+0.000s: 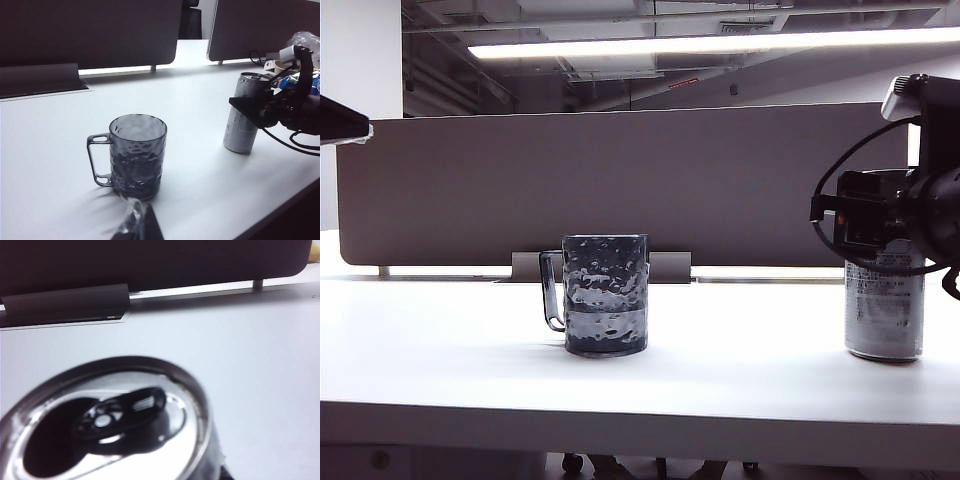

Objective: Pick up the metal can, pour some water into the cup, then place the can back on the table.

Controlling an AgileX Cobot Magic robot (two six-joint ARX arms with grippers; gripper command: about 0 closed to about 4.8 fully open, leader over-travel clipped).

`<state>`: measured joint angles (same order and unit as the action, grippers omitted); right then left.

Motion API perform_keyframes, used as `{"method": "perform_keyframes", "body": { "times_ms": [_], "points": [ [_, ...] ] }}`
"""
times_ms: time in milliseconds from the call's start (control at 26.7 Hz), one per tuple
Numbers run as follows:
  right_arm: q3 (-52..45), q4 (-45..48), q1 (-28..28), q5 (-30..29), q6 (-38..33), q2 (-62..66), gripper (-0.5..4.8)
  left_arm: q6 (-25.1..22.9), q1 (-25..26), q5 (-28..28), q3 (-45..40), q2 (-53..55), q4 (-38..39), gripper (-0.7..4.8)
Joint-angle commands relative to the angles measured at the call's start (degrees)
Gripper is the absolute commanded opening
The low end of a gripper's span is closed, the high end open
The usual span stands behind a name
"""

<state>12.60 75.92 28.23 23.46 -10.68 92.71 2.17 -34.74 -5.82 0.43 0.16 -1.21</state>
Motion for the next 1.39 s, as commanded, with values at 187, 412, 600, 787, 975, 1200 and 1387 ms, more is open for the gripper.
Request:
{"method": "perform_keyframes", "body": {
  "times_ms": [187, 412, 600, 787, 975, 1200, 1387],
  "points": [
    [0.2, 0.6, 0.1, 0.2, 0.2, -0.1, 2.59, -0.1, 0.1, -0.2, 0.1, 0.1, -0.6, -0.05],
    [0.2, 1.0, 0.1, -0.2, 0.2, -0.1, 2.60, -0.1, 0.1, -0.2, 0.1, 0.1, -0.6, -0.05],
    [1.1, 0.8, 0.2, -4.9, 3.4, -0.1, 2.60, -0.1, 0.1, -0.2, 0.1, 0.1, -0.6, -0.05],
    [4.2, -2.0, 0.2, -10.8, 6.4, -0.1, 2.60, -0.1, 0.1, -0.2, 0.1, 0.1, -0.6, -0.05],
    [8.1, -5.2, 0.2, -13.5, 7.0, -0.1, 2.60, -0.1, 0.1, -0.2, 0.1, 0.1, -0.6, -0.05],
    [14.6, -14.0, 0.3, -17.9, 11.5, -0.1, 2.60, -0.1, 0.2, -0.2, 0.1, 0.1, -0.6, -0.05],
    [20.4, -21.3, 2.4, -18.5, 17.3, -0.1, 2.60, -0.1, 0.3, -0.2, 0.1, 0.1, -0.6, -0.05]
  ]
}}
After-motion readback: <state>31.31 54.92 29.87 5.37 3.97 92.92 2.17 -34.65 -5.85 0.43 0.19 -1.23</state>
